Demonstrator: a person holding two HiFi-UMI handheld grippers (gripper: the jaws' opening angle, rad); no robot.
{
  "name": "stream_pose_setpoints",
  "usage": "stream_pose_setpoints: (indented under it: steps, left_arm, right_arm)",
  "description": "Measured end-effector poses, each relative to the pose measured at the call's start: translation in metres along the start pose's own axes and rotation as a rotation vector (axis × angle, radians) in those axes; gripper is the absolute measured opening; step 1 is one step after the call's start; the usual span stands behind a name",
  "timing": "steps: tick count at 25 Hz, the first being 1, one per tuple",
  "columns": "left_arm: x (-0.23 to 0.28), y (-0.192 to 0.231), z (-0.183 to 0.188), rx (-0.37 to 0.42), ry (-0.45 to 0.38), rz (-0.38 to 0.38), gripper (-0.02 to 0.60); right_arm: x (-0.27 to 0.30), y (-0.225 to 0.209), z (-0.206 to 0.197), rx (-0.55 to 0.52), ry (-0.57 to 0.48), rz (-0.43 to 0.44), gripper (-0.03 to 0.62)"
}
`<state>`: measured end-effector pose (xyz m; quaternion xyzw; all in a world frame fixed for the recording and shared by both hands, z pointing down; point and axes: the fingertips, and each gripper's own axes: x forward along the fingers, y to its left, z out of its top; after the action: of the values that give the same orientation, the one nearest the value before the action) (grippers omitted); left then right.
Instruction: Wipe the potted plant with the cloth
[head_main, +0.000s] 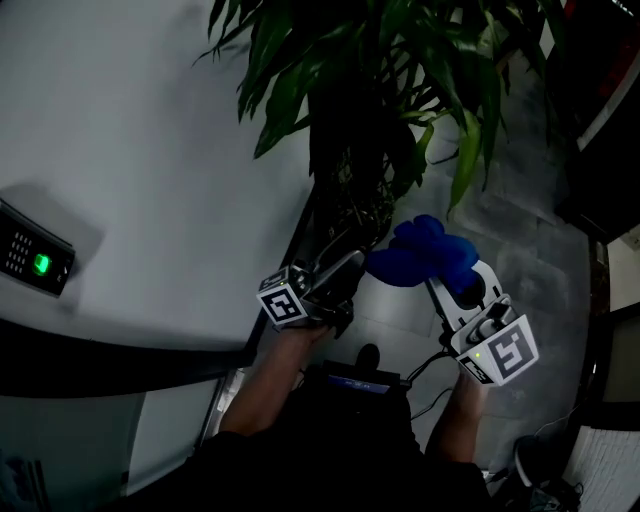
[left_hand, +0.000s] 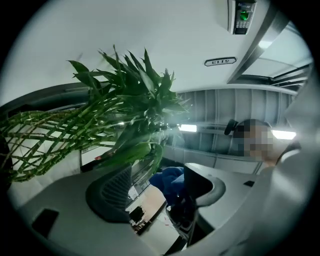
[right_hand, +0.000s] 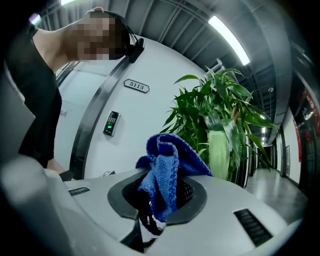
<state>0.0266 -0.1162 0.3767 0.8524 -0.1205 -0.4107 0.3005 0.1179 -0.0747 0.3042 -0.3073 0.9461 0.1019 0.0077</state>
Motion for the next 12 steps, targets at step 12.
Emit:
stream_pose_setpoints:
  steps: [12]
  left_arm:
    - [0.047, 0.08, -0.011, 0.272, -0.039, 0.271, 0.324]
  right_arm:
    - [-0.007, -0.051, -0.025, 0.054, -0.051, 0.285, 0.078]
